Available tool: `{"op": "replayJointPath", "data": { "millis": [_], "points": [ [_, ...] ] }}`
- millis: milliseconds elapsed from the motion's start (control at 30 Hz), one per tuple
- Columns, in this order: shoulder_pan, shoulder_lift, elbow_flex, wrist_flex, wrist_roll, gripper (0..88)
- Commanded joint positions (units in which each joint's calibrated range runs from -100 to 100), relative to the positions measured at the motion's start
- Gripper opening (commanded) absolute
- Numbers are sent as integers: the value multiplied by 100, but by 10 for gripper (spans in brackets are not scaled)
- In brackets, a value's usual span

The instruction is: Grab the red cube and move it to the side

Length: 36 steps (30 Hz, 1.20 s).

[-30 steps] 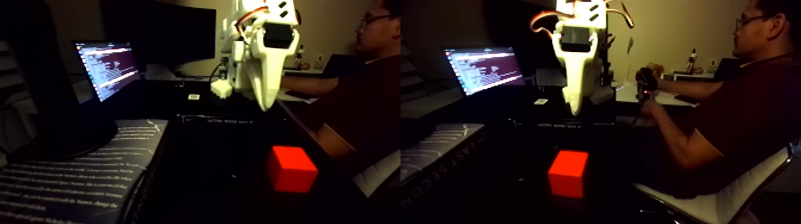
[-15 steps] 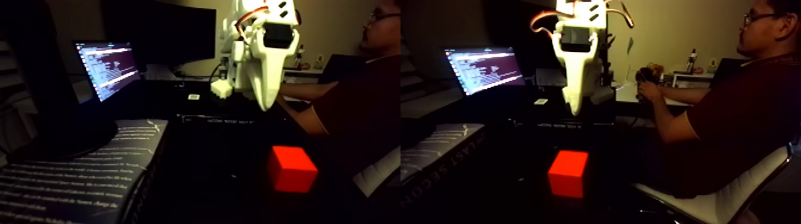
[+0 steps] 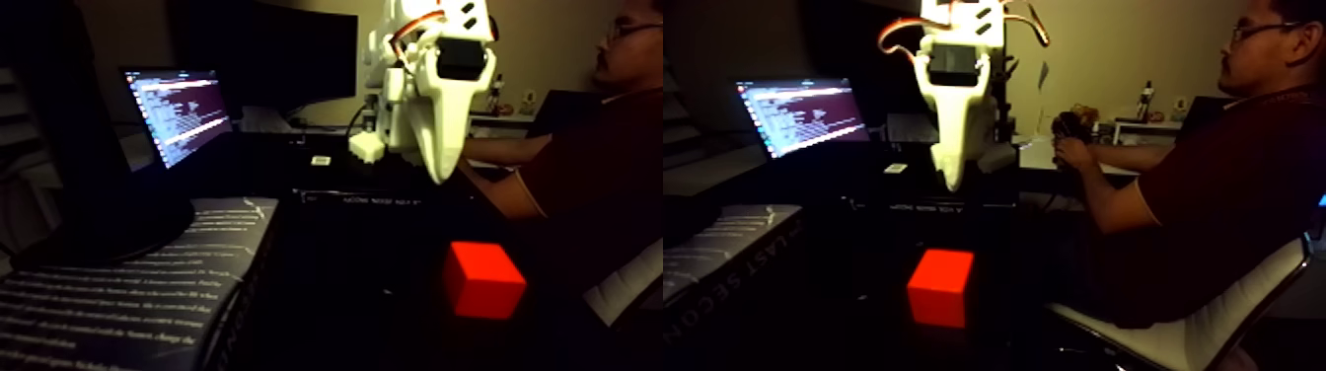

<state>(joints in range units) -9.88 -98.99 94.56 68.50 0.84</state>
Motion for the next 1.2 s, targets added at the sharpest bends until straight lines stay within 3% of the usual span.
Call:
{"op": "replayJointPath", "data": {
  "millis": [0,500,700,933,1167],
  "points": [
    [-27,-25,-27,-77,0,6],
    [-36,8,-9,-262,43,7],
    [-2,25,-9,-296,760,7],
    [48,168,-172,-305,1165,7],
    [56,1496,-843,-854,1214,8]
  ]
}}
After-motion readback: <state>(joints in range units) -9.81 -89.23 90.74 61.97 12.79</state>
